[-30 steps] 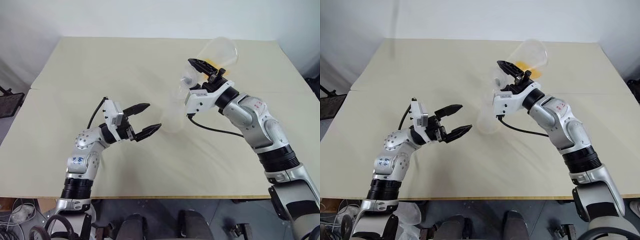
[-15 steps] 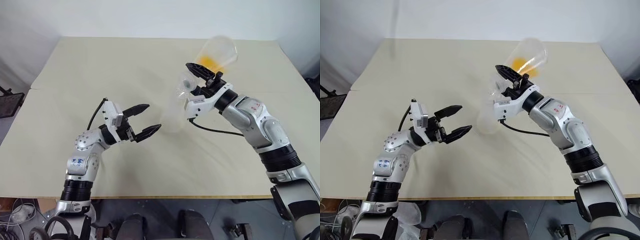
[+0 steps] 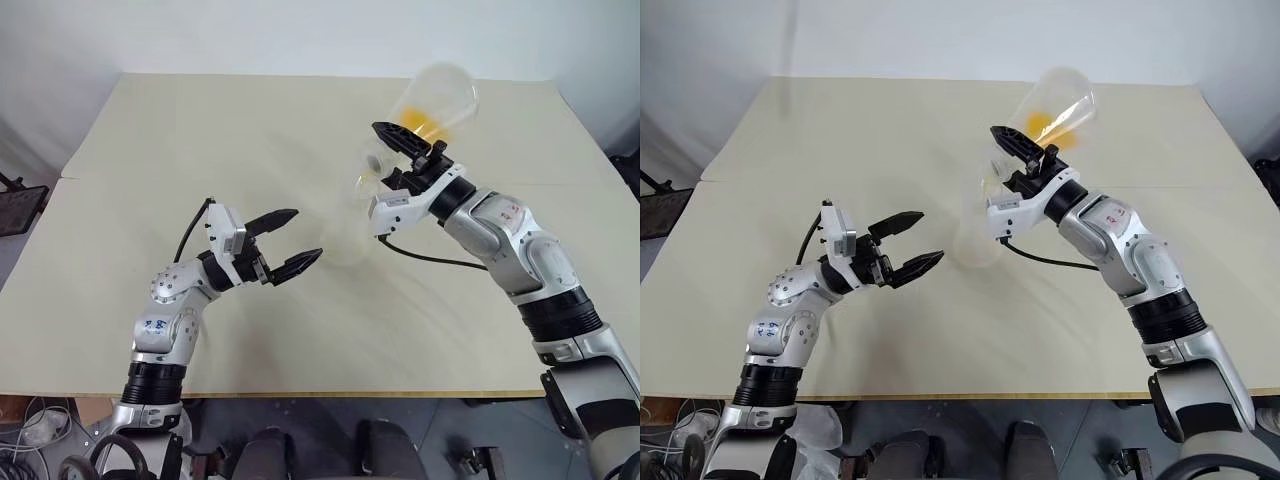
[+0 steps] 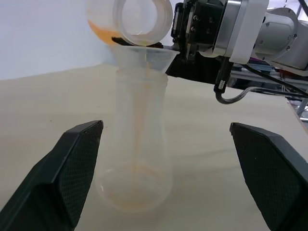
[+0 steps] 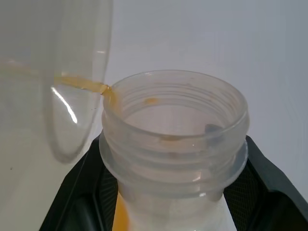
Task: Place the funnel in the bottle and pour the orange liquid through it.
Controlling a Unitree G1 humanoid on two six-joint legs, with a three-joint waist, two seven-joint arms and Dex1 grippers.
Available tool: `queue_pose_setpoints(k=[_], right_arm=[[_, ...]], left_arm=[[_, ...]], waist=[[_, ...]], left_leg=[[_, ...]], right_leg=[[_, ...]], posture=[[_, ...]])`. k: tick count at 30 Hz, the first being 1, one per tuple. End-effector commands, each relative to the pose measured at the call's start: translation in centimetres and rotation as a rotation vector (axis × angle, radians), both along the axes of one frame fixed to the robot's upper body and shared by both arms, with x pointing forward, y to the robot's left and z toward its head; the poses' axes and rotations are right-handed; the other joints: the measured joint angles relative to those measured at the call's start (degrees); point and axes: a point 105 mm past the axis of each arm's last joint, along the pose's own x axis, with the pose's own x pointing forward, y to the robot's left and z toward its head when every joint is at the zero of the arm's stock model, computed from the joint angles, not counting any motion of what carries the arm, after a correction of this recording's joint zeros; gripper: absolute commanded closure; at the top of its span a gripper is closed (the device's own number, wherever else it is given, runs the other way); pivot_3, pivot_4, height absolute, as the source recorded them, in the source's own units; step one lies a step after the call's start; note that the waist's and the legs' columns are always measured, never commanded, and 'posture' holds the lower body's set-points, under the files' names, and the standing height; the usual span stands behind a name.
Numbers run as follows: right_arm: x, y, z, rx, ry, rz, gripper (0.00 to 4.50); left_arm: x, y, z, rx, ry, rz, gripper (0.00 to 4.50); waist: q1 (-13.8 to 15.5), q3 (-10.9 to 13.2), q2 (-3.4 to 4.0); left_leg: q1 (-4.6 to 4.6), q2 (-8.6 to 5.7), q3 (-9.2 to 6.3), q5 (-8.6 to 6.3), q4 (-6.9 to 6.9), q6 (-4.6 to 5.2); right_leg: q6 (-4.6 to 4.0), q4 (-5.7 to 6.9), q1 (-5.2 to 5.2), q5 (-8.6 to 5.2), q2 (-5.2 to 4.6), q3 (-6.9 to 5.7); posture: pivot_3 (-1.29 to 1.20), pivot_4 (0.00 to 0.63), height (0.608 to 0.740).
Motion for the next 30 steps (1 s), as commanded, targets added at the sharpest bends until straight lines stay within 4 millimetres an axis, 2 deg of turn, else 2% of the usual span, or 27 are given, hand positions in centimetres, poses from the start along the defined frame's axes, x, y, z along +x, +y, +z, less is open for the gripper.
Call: queue_pose_setpoints(k=[1, 30], right_arm=[[-0.57, -0.27, 2.21, 0.008, -0.086, 0.008, 2.05], [-0.34, -0.57, 2.56, -0.021, -0.123, -0.002, 2.05]], left_arm=[[-0.7, -0.35, 1.1, -0.022, -0.052, -0.019, 0.0], [-0.54, -0.55, 1.33, -0.038, -0.067, -0.011, 0.0]], waist=[[0.0, 0.0, 0.0], [0.0, 0.0, 0.0]], left_leg=[[0.0, 0.0, 0.0, 0.0, 0.0, 0.0], [0.0, 0.0, 0.01, 0.0, -0.01, 0.0]], right_leg=[[0.0, 0.0, 0.0, 0.0, 0.0, 0.0], [0.0, -0.01, 0.0, 0.0, 0.0, 0.01]], posture=[[0.0, 0.15, 0.74], [0.0, 0.15, 0.74]])
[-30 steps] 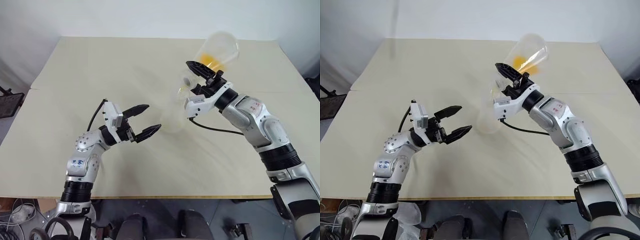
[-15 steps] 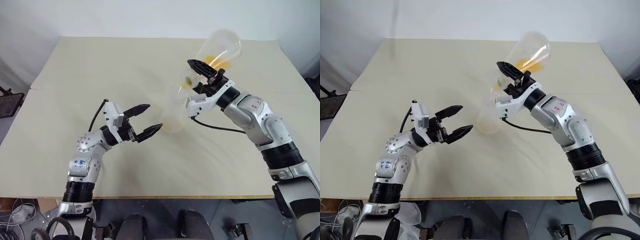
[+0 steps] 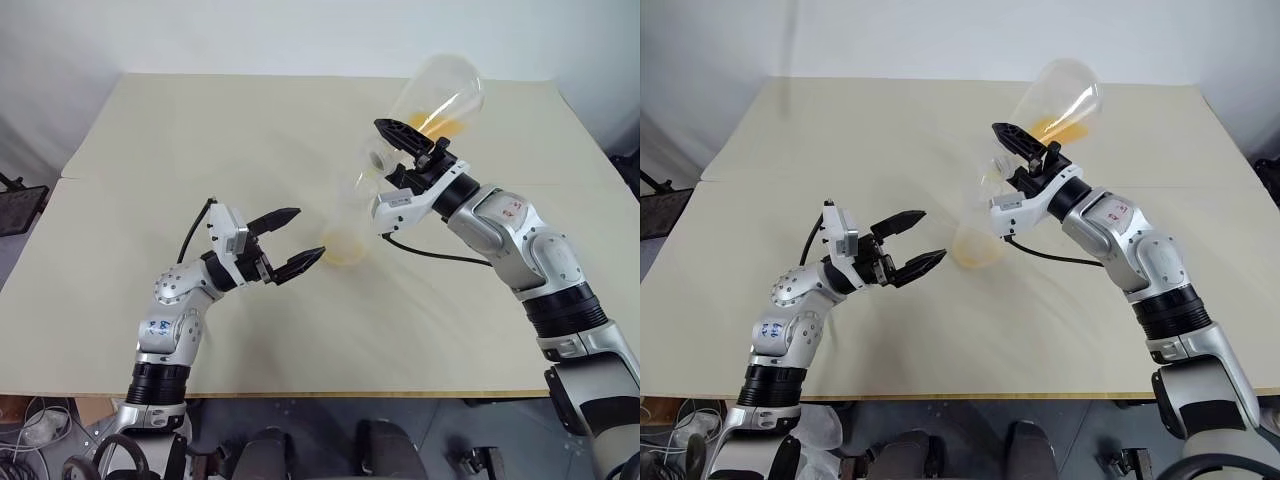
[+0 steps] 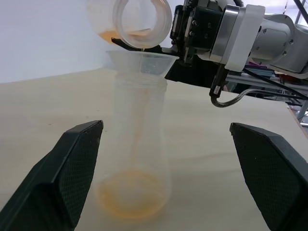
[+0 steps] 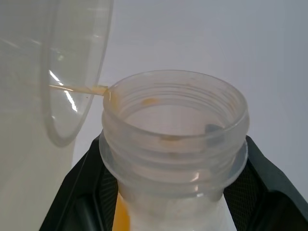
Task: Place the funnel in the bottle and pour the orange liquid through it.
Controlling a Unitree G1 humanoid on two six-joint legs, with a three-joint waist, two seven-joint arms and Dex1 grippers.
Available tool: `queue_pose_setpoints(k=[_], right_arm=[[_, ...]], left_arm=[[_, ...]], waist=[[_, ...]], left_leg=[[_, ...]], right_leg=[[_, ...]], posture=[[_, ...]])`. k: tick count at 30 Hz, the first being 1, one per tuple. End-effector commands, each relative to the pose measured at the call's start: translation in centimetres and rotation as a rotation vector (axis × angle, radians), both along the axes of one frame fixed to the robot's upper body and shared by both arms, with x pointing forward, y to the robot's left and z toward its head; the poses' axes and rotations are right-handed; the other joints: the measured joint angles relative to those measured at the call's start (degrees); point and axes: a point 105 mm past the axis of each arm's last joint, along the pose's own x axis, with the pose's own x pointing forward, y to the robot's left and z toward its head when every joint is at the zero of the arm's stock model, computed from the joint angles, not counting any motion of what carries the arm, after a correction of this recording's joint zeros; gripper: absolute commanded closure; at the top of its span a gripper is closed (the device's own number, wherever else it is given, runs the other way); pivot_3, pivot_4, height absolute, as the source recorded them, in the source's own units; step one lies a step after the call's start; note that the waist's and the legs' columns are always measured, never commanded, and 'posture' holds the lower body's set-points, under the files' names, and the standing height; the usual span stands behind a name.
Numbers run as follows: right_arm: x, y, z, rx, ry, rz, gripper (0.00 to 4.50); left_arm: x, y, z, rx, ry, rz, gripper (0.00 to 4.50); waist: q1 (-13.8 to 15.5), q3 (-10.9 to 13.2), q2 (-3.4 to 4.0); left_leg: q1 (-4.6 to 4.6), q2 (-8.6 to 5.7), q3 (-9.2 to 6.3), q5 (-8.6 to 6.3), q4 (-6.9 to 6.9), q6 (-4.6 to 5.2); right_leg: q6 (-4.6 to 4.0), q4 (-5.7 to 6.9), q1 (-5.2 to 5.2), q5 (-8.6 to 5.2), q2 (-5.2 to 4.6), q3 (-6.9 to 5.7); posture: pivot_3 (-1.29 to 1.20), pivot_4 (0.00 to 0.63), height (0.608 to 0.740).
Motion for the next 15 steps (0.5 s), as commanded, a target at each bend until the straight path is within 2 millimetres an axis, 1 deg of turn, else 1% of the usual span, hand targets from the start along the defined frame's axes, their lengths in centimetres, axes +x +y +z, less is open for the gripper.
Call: queue_pose_setpoints(k=[1, 9, 15], right_arm=[[-0.6, -0.1, 2.5, 0.013, -0.088, 0.009, 2.05], [-0.7, 0.0, 2.5, 0.0, -0.111, 0.014, 2.05], [-0.6, -0.1, 2.5, -0.004, -0.119, 0.009, 2.05]], left_arm=[[-0.5, -0.2, 1.3, -0.019, -0.064, -0.008, 0.0], [-0.4, -0.6, 2.6, -0.007, -0.105, -0.017, 0.0], [-0.3, -0.8, 2.8, -0.001, -0.114, -0.024, 0.0]], waist=[[0.0, 0.0, 0.0], [0.0, 0.0, 0.0], [-0.1, 0.0, 0.0]], left_leg=[[0.0, 0.0, 0.0, 0.0, 0.0, 0.0], [0.0, 0.0, 0.0, 0.0, 0.0, 0.0], [0.0, 0.0, 0.0, 0.0, -0.02, 0.0]], right_leg=[[0.0, 0.0, 0.0, 0.0, 0.0, 0.0], [0.0, 0.0, 0.0, 0.0, 0.0, 0.0], [0.0, -0.01, 0.0, 0.0, 0.0, 0.0]], posture=[[0.0, 0.15, 0.74], [0.0, 0.15, 0.74], [0.0, 0.15, 0.74]])
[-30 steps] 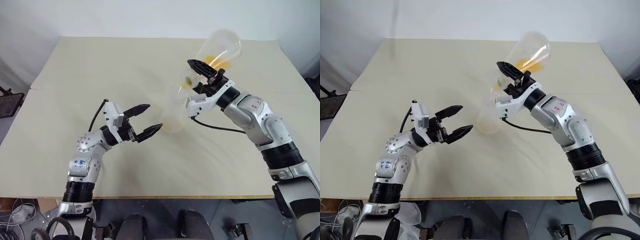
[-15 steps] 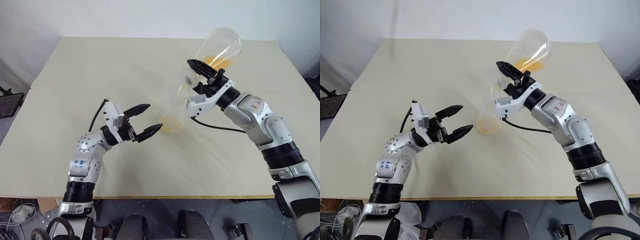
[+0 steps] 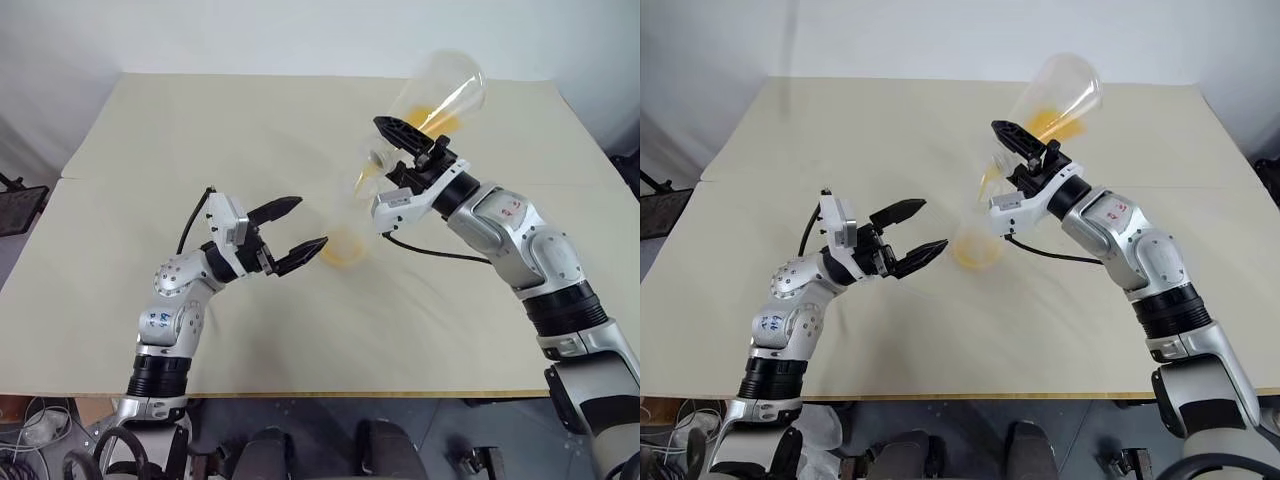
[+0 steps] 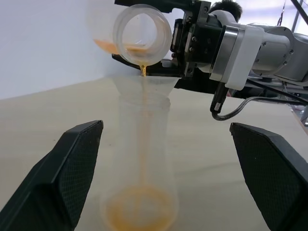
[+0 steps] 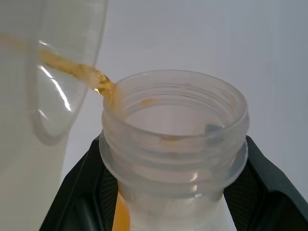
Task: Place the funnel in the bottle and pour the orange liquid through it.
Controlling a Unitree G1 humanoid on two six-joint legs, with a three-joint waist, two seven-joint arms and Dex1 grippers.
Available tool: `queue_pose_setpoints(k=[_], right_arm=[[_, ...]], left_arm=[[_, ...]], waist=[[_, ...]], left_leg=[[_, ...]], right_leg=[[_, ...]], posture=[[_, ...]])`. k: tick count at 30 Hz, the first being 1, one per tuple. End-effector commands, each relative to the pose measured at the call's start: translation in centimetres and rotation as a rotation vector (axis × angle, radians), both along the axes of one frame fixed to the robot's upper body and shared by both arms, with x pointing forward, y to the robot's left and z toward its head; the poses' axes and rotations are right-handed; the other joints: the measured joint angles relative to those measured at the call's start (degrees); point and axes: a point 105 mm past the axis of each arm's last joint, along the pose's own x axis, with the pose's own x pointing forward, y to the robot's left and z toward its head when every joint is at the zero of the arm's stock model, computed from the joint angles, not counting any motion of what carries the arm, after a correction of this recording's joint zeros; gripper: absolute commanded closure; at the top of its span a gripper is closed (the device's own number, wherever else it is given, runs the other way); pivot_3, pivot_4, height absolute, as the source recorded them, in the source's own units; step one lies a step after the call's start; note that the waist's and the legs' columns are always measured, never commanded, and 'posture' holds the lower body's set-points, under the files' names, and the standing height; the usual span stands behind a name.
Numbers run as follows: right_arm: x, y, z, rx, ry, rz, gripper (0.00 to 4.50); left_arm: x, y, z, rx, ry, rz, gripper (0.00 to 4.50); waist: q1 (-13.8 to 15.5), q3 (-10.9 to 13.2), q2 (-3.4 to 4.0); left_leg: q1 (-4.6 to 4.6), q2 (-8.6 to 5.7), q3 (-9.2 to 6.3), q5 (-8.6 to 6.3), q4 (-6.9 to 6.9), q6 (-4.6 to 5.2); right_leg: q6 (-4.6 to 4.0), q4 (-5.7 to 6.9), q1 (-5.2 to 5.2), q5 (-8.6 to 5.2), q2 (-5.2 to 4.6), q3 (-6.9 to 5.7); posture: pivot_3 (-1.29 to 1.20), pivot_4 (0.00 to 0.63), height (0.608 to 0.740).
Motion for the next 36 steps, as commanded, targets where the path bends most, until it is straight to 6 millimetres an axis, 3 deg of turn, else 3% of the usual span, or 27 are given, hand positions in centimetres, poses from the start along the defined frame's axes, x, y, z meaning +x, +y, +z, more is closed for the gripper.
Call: queue_pose_setpoints(k=[1, 36], right_arm=[[-0.56, -0.25, 2.06, 0.012, -0.078, 0.01, 2.05], [-0.56, -0.54, 2.05, -0.024, -0.104, 0.004, 2.05]], left_arm=[[-0.56, -0.44, 1.48, 0.002, -0.07, -0.021, 0.0], [-0.33, -1.38, 1.95, -0.003, -0.088, -0.002, 0.0]], waist=[[0.0, 0.0, 0.0], [0.1, 0.0, 0.0]], left_leg=[[0.0, 0.0, 0.0, 0.0, 0.0, 0.0], [0.0, -0.01, 0.0, 0.0, -0.01, 0.0]], right_leg=[[0.0, 0.0, 0.0, 0.0, 0.0, 0.0], [0.0, -0.01, 0.0, 0.0, -0.01, 0.0]], posture=[[0.0, 0.15, 0.74], [0.0, 0.15, 0.74]])
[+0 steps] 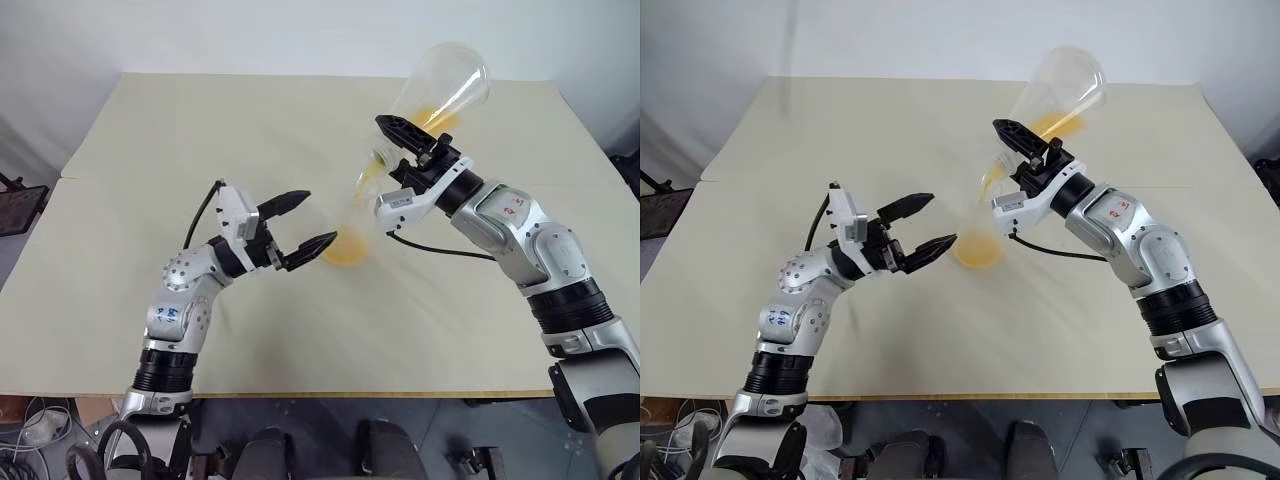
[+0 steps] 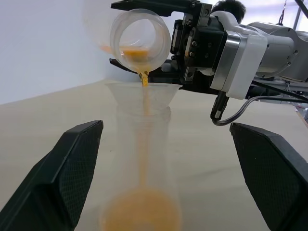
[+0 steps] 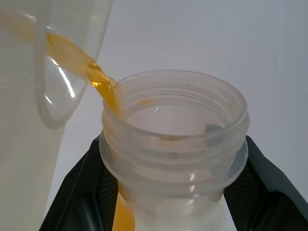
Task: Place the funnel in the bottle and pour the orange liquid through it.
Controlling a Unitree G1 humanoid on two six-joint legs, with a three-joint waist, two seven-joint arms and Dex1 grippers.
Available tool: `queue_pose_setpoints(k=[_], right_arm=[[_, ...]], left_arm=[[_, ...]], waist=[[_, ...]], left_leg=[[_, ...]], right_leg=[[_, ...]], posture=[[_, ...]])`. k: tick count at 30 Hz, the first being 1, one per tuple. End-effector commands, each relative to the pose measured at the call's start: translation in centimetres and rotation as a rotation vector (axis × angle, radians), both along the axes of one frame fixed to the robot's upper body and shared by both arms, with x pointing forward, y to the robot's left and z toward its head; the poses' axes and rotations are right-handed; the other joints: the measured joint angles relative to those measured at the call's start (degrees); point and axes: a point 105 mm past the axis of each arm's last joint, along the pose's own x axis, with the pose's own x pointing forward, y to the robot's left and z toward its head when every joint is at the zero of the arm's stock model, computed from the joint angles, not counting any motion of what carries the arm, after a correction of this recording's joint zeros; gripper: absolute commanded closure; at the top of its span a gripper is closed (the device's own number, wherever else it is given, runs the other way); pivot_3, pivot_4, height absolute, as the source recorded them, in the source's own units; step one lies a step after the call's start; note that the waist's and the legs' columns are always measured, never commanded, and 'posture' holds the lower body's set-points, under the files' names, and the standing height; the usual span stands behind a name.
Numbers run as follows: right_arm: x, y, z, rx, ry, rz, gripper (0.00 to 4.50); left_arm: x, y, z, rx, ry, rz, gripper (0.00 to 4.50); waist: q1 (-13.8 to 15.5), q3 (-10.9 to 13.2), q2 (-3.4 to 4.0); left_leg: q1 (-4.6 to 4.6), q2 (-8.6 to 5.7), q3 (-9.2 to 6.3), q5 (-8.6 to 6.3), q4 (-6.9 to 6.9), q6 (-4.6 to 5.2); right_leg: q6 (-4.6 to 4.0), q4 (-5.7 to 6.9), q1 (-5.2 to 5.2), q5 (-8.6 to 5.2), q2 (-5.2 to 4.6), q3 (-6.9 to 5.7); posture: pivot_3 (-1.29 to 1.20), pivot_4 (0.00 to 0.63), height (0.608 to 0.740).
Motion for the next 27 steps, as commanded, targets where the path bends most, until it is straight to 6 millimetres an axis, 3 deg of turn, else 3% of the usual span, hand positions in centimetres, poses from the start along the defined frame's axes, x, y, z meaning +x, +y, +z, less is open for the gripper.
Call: queue_pose_setpoints(k=[1, 27], right_arm=[[-0.66, -0.12, 2.16, 0.015, -0.081, 0.02, 2.05], [-0.59, -0.24, 2.36, 0.005, -0.088, 0.033, 2.05]], left_arm=[[-0.73, -0.3, 1.36, -0.01, -0.073, -0.013, 0.0], [-0.67, 0.03, 1.17, -0.02, -0.066, 0.0, 0.0]], waist=[[0.0, 0.0, 0.0], [0.0, 0.0, 0.0]], left_leg=[[0.0, 0.0, 0.0, 0.0, 0.0, 0.0], [0.0, 0.0, 0.0, 0.0, -0.01, 0.0]], right_leg=[[0.0, 0.0, 0.0, 0.0, 0.0, 0.0], [0.0, -0.01, 0.0, 0.0, 0.0, 0.0]], posture=[[0.0, 0.15, 0.74], [0.0, 0.15, 0.74]])
